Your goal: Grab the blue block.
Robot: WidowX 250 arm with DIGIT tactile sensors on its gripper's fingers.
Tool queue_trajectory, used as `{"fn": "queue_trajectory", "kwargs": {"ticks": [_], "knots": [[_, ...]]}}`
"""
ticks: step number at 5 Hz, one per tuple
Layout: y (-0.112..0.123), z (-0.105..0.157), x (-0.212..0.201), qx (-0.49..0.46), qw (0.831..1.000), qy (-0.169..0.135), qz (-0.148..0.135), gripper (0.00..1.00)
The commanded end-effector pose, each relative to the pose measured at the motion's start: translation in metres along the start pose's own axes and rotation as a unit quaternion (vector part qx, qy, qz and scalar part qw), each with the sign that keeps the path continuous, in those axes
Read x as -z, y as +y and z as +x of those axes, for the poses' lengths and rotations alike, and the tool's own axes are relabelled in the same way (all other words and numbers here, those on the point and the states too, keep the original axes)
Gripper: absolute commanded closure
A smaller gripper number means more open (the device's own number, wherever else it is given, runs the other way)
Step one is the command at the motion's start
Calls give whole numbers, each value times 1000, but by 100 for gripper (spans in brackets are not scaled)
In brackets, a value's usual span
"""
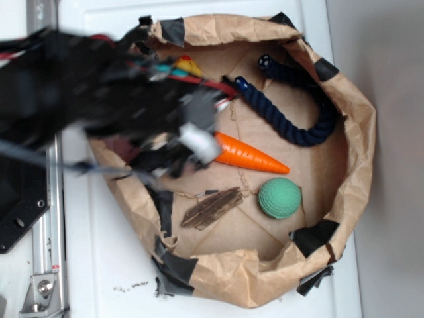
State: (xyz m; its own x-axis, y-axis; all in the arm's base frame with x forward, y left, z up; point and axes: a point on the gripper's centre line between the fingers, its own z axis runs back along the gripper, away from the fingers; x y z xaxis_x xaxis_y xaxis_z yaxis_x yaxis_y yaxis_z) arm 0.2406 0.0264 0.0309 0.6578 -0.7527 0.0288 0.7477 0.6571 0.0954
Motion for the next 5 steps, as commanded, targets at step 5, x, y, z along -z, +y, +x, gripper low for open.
{"fn": "queue_trajectory", "kwargs": {"ticks": [5], "knots": [[17,-42,-28,-26,999,22,-42,0]]}}
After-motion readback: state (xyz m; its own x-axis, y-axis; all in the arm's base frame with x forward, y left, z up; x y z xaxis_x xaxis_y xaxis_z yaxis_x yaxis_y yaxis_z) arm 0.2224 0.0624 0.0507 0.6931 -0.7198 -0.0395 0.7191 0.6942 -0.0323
